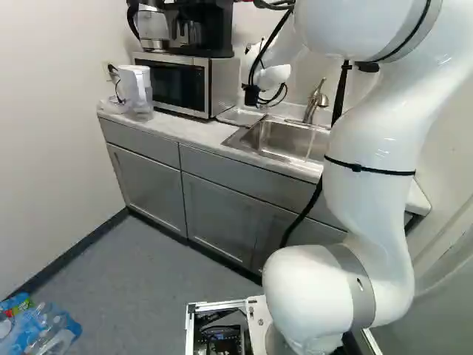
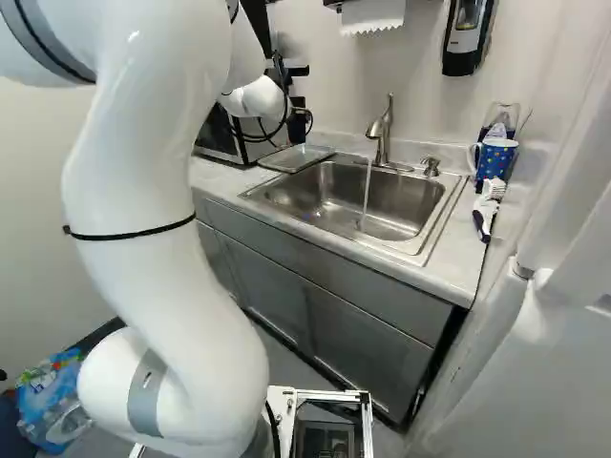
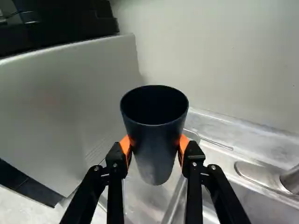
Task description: Rinse the cup and place it in the tray
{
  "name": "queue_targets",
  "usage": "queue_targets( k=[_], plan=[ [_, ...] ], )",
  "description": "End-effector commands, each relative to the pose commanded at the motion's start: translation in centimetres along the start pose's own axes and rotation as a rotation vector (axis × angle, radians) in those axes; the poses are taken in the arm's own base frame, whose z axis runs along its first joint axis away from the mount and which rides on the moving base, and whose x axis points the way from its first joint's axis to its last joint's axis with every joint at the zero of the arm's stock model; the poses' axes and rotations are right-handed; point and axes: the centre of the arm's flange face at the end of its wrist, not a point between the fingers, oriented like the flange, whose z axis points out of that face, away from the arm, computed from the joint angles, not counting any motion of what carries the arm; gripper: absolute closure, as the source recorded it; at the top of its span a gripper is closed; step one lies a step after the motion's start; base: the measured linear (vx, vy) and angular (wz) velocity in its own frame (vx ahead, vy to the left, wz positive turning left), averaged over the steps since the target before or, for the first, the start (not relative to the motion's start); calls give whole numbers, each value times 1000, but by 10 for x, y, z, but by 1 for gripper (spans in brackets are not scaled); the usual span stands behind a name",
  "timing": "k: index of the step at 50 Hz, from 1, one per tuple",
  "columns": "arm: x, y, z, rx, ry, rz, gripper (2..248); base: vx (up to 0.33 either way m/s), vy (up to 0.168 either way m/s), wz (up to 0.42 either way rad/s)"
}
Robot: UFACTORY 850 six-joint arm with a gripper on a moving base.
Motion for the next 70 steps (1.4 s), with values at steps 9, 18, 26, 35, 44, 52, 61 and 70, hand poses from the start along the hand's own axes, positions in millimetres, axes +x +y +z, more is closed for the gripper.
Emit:
queue_targets(
  k=[9, 18, 26, 35, 44, 52, 61, 70],
  plan=[
    [-5, -4, 20, 5, -8, -2, 130, 0, 0, 0],
    [-12, -7, 38, 10, -19, -4, 130, 0, 0, 0],
    [-19, -9, 50, 12, -29, -5, 130, 0, 0, 0],
    [-28, -9, 55, 12, -46, -5, 130, 0, 0, 0],
    [-38, -8, 59, 11, -63, -5, 130, 0, 0, 0],
    [-46, -8, 64, 10, -78, -5, 130, 0, 0, 0],
    [-55, -8, 68, 10, -92, -5, 130, 0, 0, 0],
    [-55, -8, 68, 10, -92, -5, 94, 0, 0, 0]
  ],
)
